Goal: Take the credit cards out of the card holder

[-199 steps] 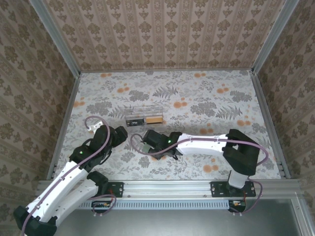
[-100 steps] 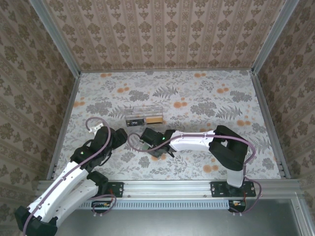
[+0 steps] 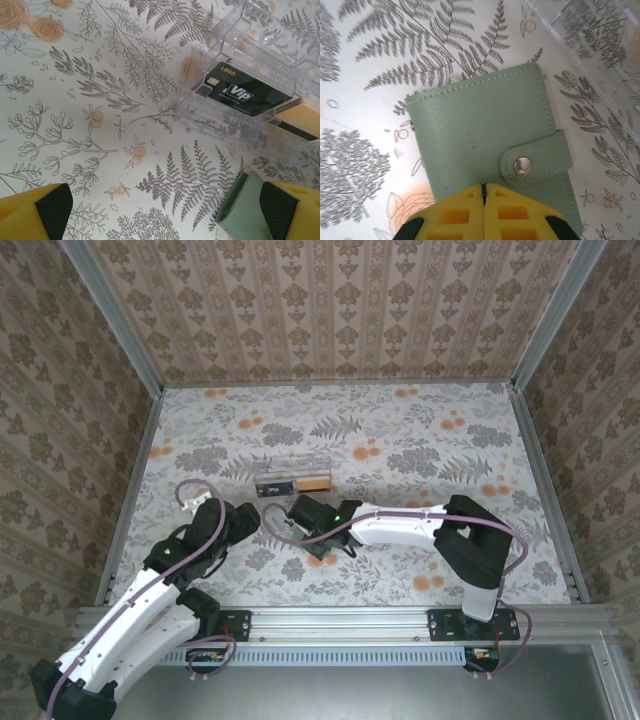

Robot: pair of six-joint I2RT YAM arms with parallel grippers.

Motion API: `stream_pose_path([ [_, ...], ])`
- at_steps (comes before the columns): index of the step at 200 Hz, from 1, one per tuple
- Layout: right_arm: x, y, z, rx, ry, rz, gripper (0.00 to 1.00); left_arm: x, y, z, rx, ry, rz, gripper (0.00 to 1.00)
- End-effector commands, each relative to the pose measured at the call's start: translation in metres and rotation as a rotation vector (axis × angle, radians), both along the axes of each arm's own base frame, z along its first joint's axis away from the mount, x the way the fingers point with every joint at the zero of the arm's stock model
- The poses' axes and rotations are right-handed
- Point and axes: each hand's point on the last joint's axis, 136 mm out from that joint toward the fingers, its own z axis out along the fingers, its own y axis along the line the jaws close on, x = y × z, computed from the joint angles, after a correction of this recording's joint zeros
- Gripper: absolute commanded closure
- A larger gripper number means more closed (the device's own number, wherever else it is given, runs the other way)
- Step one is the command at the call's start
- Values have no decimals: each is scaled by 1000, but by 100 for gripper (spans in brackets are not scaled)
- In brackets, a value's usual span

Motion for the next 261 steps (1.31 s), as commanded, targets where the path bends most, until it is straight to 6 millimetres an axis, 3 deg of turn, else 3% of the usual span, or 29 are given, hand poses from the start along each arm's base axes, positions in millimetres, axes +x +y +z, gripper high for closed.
stream_pose_path([
  [1, -3, -8, 23, 60, 5, -50, 100, -2, -6, -5, -24, 3, -37, 0],
  [38, 5, -17, 29, 86, 7, -87, 99, -4, -30, -20, -104, 12, -100, 3],
  [49, 7, -17, 22, 67, 19, -82, 69, -5, -34, -24, -103, 15, -111, 2],
  [82, 13, -3, 4, 47, 62, -45, 44, -7, -36, -26, -66, 31, -116, 1],
  [131, 35, -5, -12, 58, 118, -143, 46, -9, -33, -22, -58, 20, -110, 1],
  [165, 35, -17, -21, 56, 143, -203, 46, -8, -32, -24, -56, 19, -104, 0],
  [198, 31, -45, -25, 61, 134, -330, 48, -7, -34, -23, -54, 18, -109, 0],
  [261, 0, -109, -21, 118, 142, -588, 49, -2, -52, -18, 6, -7, -192, 0],
])
